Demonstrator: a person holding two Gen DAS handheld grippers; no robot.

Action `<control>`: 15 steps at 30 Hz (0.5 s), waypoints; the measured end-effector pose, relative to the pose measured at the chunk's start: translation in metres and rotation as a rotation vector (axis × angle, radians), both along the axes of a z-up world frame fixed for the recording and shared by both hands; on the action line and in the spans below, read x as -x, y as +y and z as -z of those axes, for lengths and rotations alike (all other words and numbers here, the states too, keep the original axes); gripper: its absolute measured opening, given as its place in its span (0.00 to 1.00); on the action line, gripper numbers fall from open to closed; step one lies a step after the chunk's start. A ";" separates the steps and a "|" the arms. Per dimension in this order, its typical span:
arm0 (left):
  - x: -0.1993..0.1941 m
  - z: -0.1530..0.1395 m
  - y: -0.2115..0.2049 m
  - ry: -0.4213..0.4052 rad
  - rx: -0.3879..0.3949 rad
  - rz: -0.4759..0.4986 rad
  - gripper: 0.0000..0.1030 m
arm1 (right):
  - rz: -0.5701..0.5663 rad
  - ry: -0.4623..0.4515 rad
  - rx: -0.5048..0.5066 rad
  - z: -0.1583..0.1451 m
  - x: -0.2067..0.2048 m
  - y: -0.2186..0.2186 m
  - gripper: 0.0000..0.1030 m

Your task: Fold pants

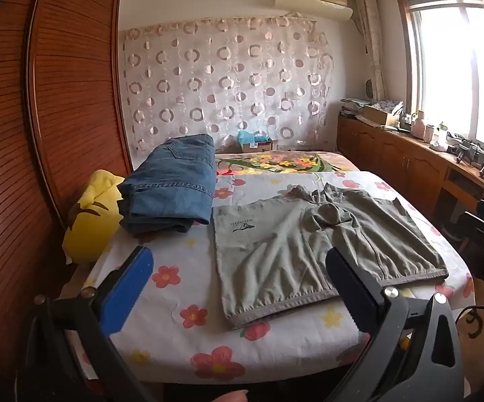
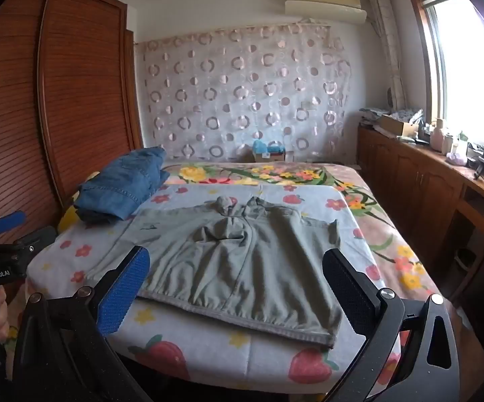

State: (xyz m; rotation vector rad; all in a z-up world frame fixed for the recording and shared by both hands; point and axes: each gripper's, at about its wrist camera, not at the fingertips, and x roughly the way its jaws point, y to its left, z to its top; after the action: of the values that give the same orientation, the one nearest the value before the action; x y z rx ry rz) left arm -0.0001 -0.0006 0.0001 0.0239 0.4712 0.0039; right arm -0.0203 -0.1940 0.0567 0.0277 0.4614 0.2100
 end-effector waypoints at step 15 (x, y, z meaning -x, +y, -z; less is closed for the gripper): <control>-0.001 0.001 -0.002 -0.003 0.003 0.000 1.00 | 0.000 -0.006 0.005 0.001 0.000 0.000 1.00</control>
State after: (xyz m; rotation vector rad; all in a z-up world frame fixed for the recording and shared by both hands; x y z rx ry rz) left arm 0.0009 -0.0025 -0.0006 0.0209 0.4681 0.0029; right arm -0.0204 -0.1942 0.0560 0.0224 0.4563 0.2084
